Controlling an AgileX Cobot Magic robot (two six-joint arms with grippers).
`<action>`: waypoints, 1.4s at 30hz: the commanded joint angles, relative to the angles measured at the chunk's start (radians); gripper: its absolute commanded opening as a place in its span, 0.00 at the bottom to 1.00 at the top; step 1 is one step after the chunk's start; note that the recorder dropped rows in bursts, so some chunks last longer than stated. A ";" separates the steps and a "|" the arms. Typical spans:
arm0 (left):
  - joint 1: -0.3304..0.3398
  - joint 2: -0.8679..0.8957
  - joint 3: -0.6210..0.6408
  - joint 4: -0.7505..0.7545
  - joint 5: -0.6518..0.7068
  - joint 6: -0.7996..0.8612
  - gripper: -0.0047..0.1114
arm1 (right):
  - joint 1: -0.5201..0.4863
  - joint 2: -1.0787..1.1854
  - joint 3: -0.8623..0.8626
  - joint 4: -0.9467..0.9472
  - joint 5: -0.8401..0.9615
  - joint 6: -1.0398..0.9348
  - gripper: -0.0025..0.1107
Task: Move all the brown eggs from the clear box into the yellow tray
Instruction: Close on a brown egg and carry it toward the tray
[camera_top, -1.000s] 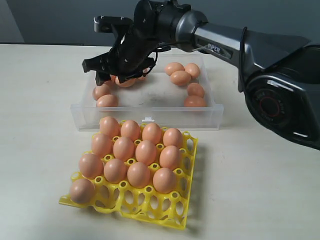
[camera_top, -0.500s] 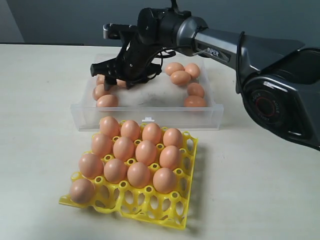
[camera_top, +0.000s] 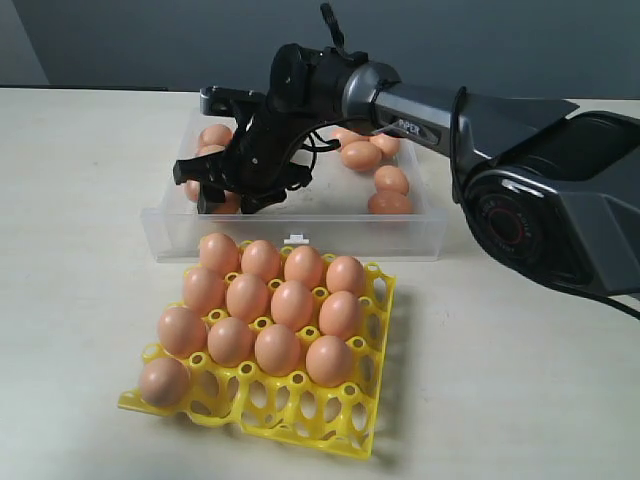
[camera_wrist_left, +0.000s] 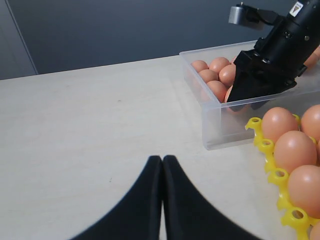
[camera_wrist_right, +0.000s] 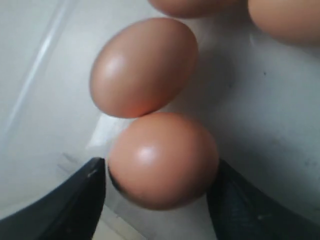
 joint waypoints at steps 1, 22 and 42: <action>-0.009 -0.005 0.004 0.000 -0.009 0.000 0.04 | -0.004 0.011 -0.005 0.007 -0.019 -0.009 0.53; -0.015 -0.005 0.004 0.000 -0.009 0.000 0.04 | -0.002 -0.041 -0.005 0.026 -0.080 -0.043 0.02; -0.039 -0.005 0.004 0.000 -0.009 0.000 0.04 | 0.276 -0.858 0.696 -0.135 -0.714 -0.174 0.02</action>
